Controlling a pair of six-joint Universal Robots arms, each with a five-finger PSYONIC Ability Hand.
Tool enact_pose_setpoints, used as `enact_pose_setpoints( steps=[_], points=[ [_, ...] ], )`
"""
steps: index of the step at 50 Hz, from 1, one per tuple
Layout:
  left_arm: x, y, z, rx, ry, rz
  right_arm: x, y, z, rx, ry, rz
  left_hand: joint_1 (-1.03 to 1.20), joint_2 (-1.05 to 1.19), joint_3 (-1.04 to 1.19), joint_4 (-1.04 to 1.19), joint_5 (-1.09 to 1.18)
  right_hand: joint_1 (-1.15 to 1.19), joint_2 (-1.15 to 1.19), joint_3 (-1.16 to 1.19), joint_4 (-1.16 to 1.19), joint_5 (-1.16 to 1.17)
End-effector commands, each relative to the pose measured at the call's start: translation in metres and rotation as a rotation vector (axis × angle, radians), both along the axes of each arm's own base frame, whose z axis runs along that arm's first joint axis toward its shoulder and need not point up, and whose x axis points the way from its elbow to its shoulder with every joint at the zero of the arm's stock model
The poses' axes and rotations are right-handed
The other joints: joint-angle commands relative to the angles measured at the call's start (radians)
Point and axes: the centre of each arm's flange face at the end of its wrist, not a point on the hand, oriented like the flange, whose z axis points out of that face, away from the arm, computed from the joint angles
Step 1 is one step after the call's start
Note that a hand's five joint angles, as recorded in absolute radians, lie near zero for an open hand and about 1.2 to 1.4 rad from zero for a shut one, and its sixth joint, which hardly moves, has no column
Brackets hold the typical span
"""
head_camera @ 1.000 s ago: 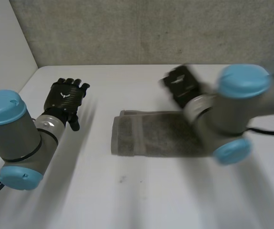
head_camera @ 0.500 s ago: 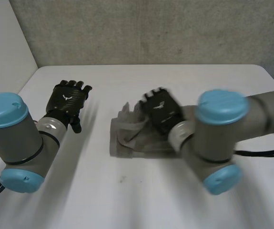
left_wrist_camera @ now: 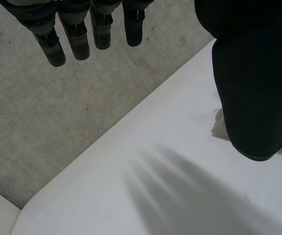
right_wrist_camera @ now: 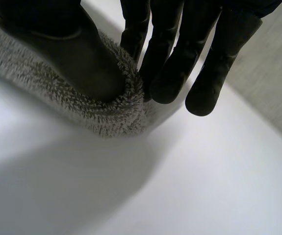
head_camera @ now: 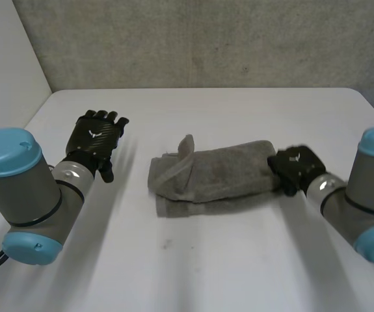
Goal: Fold the towel.
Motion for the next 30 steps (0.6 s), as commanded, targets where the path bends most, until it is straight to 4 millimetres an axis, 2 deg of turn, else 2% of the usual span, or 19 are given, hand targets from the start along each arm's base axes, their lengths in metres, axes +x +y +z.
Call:
enact_pose_setpoints(
  steps=[1,3,4,6,9,11,13,17,18,19,20,21,22,23,24,25,27,28,30],
  points=[
    [-0.001,0.002,0.000,0.001,0.000,-0.003,0.063,0.009,0.050,-0.179,-0.076,0.154,0.002,0.010,0.008,0.009,-0.022,0.109,0.086,0.061,0.053,0.069],
    [-0.001,0.001,0.001,-0.002,0.001,0.002,0.112,0.034,0.055,-0.214,-0.095,0.292,0.002,0.010,0.008,0.009,-0.022,0.109,0.086,0.061,0.053,0.069],
    [-0.001,0.001,0.001,-0.002,0.001,0.002,0.112,0.034,0.055,-0.214,-0.095,0.292,0.002,0.010,0.008,0.009,-0.022,0.109,0.086,0.061,0.053,0.069],
    [0.000,0.000,0.003,-0.008,0.002,0.008,0.149,0.059,0.049,-0.195,-0.090,0.411,0.002,0.010,0.008,0.009,-0.022,0.109,0.086,0.061,0.053,0.069],
    [0.001,0.000,0.007,-0.017,0.006,0.011,0.164,0.072,0.039,-0.160,-0.073,0.473,0.002,0.010,0.008,0.009,-0.022,0.109,0.086,0.061,0.053,0.069],
    [0.004,-0.001,0.015,-0.035,0.018,0.020,0.187,0.103,0.013,-0.066,-0.020,0.604,0.005,0.012,0.011,0.012,-0.019,0.109,0.086,0.061,0.053,0.069],
    [0.005,-0.003,0.019,-0.043,0.027,0.030,0.192,0.111,0.002,-0.027,0.015,0.636,0.008,0.015,0.014,0.015,-0.016,0.109,0.086,0.061,0.053,0.069],
    [0.009,-0.007,0.028,-0.064,0.053,0.076,0.193,0.113,-0.004,0.001,0.065,0.644,0.011,0.018,0.017,0.018,-0.013,0.109,0.086,0.061,0.053,0.069],
    [0.011,-0.009,0.033,-0.078,0.061,0.100,0.192,0.110,0.003,-0.010,0.058,0.615,0.011,0.018,0.017,0.018,-0.013,-0.296,-0.320,-0.345,-0.352,-0.337],
    [0.013,-0.011,0.039,-0.092,0.068,0.120,0.191,0.104,0.015,-0.029,0.027,0.566,0.011,0.018,0.017,0.018,-0.013,-0.946,-0.969,-0.994,-1.002,-0.986],
    [0.013,-0.011,0.039,-0.092,0.068,0.120,0.191,0.104,0.015,-0.029,0.026,0.565,0.011,0.018,0.017,0.018,-0.013,-0.952,-0.975,-1.001,-1.008,-0.993],
    [0.013,-0.013,0.043,-0.103,0.076,0.133,0.189,0.097,0.033,-0.046,-0.039,0.510,0.011,0.018,0.017,0.018,-0.013,-1.112,-1.135,-1.161,-1.168,-1.153],
    [0.012,-0.014,0.047,-0.113,0.080,0.136,0.181,0.087,0.052,-0.046,-0.134,0.441,0.011,0.018,0.017,0.018,-0.013,-1.112,-1.135,-1.161,-1.168,-1.153],
    [0.012,-0.014,0.047,-0.113,0.080,0.136,0.181,0.087,0.052,-0.046,-0.135,0.440,0.011,0.018,0.017,0.018,-0.013,-1.112,-1.135,-1.161,-1.168,-1.153],
    [0.010,-0.015,0.048,-0.117,0.084,0.132,0.168,0.074,0.067,-0.028,-0.224,0.368,0.011,0.018,0.017,0.018,-0.013,-1.112,-1.135,-1.161,-1.168,-1.153],
    [0.010,-0.015,0.048,-0.117,0.084,0.132,0.168,0.074,0.067,-0.028,-0.225,0.368,0.011,0.018,0.017,0.018,-0.013,-1.112,-1.135,-1.161,-1.168,-1.153],
    [0.005,-0.015,0.051,-0.125,0.096,0.120,0.141,0.054,0.087,-0.007,-0.362,0.260,0.017,0.024,0.022,0.023,-0.008,-1.112,-1.135,-1.161,-1.168,-1.153],
    [0.005,-0.015,0.051,-0.125,0.096,0.120,0.140,0.054,0.087,-0.007,-0.363,0.259,0.017,0.024,0.022,0.023,-0.008,-1.112,-1.135,-1.161,-1.168,-1.153],
    [-0.002,-0.013,0.052,-0.119,0.120,0.100,0.119,0.044,0.094,-0.002,-0.433,0.200,0.026,0.033,0.031,0.032,0.001,-1.112,-1.135,-1.161,-1.168,-1.153]
  ],
)
